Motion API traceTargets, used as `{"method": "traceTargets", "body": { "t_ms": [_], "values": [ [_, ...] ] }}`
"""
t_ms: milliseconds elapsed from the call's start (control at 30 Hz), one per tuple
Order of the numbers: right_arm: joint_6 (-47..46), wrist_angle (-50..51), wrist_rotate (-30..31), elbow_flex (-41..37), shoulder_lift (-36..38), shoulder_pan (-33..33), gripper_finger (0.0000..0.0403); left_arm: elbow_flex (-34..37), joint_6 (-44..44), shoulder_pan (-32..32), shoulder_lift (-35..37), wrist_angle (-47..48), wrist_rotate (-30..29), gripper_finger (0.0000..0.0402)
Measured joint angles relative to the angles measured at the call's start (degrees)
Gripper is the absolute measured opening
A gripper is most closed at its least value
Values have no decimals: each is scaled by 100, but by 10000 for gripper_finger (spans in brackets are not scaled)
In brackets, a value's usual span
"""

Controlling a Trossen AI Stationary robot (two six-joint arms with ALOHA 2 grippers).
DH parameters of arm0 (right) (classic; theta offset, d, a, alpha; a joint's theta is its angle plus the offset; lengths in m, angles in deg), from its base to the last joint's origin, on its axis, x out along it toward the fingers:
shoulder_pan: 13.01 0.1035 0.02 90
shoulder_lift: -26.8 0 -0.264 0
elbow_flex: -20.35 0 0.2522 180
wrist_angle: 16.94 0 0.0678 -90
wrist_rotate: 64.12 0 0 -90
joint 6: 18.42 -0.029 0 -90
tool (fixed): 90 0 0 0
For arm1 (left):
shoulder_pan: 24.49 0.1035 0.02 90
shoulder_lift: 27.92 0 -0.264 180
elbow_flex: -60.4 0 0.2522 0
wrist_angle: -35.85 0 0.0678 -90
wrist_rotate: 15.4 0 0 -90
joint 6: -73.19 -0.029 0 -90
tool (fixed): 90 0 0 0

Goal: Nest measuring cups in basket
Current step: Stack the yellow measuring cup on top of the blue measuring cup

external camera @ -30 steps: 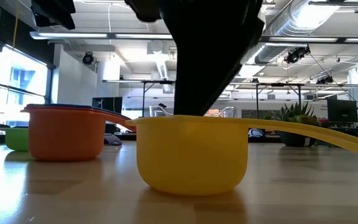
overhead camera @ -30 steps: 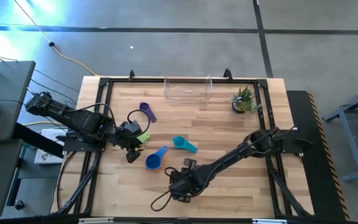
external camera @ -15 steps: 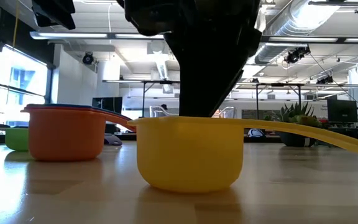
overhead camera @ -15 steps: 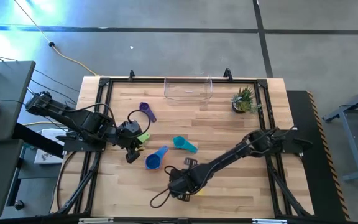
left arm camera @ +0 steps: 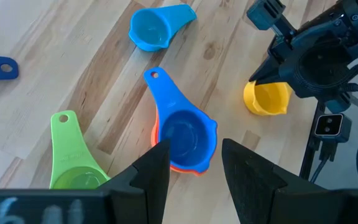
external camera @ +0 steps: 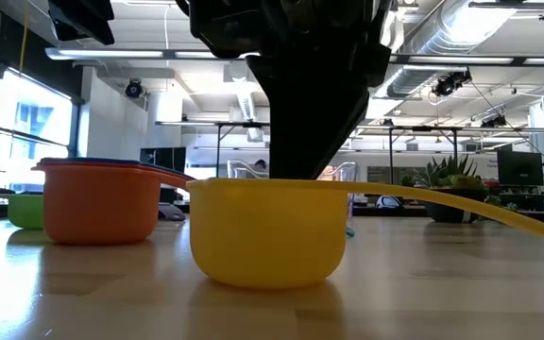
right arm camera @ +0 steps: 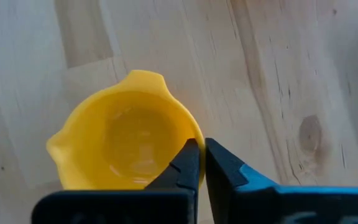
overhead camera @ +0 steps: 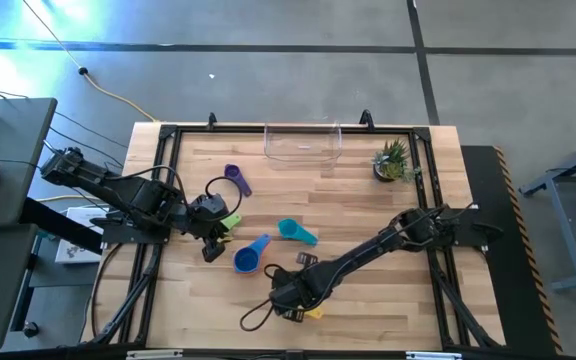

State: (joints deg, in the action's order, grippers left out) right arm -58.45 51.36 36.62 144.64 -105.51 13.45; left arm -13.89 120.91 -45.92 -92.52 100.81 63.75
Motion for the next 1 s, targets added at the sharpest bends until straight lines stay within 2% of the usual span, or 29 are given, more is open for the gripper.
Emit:
{"method": "traceTargets", "body": {
  "t_ms": [200,400,633,767,1000],
  "values": [
    [42,-10,-12,0,71,-74,2,0,2,0,2,0,177,138],
    [44,-11,300,0,306,-151,1,0,2,0,0,79,298,138],
    [42,18,583,5,559,-198,1,2,0,104,-85,608,-308,138],
    [0,128,725,42,706,-214,0,2,-150,282,-174,584,-335,138],
    [317,1073,1187,805,734,-279,0,4,-639,771,-578,551,-330,138]
  ]
}}
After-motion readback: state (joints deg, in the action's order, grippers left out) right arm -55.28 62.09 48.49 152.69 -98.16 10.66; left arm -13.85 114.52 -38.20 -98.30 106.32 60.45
